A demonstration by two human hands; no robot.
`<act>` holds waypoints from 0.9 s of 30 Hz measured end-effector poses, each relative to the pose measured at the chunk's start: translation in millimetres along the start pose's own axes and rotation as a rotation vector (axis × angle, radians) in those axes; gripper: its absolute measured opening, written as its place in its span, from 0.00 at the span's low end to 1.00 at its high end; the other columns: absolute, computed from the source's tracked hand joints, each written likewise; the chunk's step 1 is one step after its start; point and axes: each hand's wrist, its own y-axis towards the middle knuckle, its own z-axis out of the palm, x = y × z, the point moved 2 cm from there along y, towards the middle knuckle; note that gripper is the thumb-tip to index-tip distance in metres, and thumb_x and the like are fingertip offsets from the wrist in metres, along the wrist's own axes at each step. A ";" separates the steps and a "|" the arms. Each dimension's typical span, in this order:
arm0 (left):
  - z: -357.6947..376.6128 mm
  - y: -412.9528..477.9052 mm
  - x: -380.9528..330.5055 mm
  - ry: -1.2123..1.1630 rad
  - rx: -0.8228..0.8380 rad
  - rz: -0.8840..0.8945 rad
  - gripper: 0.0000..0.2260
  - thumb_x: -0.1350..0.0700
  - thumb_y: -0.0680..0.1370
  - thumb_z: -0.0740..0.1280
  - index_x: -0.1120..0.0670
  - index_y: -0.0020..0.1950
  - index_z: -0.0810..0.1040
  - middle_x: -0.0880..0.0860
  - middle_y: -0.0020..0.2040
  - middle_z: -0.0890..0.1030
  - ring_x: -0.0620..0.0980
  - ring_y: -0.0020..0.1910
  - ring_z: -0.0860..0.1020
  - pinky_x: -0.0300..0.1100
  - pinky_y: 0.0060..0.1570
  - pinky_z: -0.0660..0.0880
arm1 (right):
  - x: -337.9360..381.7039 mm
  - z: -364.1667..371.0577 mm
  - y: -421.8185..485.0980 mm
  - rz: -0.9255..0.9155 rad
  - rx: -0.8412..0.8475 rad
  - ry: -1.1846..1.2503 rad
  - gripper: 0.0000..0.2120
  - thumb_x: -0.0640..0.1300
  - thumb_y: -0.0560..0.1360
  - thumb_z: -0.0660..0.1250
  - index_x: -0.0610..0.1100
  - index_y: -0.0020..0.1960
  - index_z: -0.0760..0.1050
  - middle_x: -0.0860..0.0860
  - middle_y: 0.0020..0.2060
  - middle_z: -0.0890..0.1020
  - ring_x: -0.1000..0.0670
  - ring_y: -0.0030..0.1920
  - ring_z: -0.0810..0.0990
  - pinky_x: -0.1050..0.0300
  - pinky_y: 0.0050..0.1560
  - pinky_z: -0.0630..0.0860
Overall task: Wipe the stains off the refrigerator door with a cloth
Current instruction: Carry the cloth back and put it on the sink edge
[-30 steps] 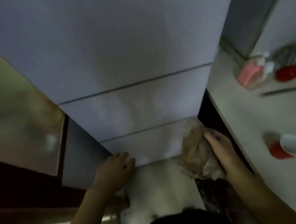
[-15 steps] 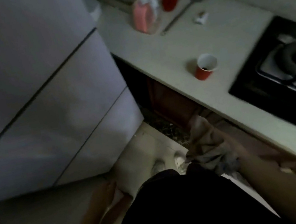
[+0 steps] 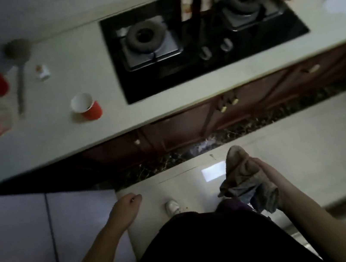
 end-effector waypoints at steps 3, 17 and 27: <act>20.6 18.0 -39.2 0.105 0.067 0.052 0.16 0.49 0.83 0.61 0.58 0.41 0.76 0.59 0.43 0.82 0.60 0.47 0.81 0.54 0.59 0.78 | -11.5 -59.7 -8.1 -0.094 0.003 0.163 0.19 0.57 0.78 0.66 0.47 0.37 0.86 0.46 0.36 0.86 0.47 0.37 0.87 0.54 0.37 0.83; 116.1 46.7 -188.5 0.393 0.208 -0.005 0.18 0.53 0.83 0.63 0.66 0.46 0.81 0.67 0.45 0.81 0.56 0.42 0.79 0.43 0.42 0.72 | 26.5 -234.0 -43.5 -0.243 -0.135 0.568 0.21 0.49 0.78 0.61 0.42 0.33 0.84 0.45 0.33 0.84 0.49 0.35 0.86 0.55 0.44 0.78; 260.6 105.2 -436.2 0.767 0.385 0.319 0.16 0.50 0.83 0.62 0.57 0.42 0.79 0.56 0.41 0.82 0.57 0.45 0.81 0.48 0.48 0.75 | 101.2 -317.3 -43.2 -0.213 -0.314 0.796 0.20 0.54 0.80 0.64 0.39 0.46 0.85 0.39 0.45 0.86 0.40 0.47 0.85 0.46 0.56 0.77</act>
